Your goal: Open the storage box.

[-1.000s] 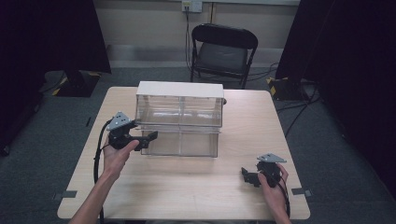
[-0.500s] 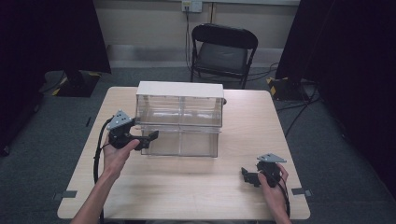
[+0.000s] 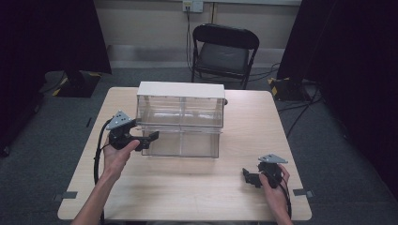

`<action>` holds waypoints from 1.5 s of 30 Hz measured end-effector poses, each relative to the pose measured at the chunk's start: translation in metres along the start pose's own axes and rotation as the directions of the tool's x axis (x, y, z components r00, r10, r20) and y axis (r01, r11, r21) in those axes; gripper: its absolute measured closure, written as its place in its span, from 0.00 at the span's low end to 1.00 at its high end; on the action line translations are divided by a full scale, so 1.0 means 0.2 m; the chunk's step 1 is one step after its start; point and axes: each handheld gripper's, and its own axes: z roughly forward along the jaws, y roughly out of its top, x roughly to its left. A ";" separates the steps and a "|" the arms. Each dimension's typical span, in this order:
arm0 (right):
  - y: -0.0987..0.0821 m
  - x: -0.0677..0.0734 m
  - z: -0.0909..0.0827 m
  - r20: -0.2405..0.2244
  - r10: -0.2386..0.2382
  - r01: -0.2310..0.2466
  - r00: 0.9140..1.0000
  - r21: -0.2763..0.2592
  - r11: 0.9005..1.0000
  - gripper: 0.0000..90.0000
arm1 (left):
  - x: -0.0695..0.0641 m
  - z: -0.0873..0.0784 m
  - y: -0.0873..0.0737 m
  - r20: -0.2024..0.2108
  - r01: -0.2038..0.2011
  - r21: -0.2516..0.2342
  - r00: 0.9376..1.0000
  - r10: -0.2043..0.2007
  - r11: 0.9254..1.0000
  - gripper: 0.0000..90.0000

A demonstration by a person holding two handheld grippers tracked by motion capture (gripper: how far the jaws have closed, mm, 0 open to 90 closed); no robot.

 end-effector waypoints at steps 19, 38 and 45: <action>0.00 0.00 0.00 0.000 0.000 0.000 1.000 0.000 1.000 0.08 | 0.00 0.00 -0.01 -0.003 -0.001 0.005 1.000 0.001 1.000 0.11; 0.00 0.00 0.00 0.000 0.001 -0.001 1.000 0.000 1.000 0.08 | 0.00 0.00 -0.01 -0.001 0.004 0.004 1.000 -0.004 1.000 0.11; 0.00 0.00 0.00 0.000 0.000 0.000 1.000 0.000 1.000 0.09 | 0.01 0.00 0.00 -0.004 0.003 0.007 1.000 -0.003 1.000 0.11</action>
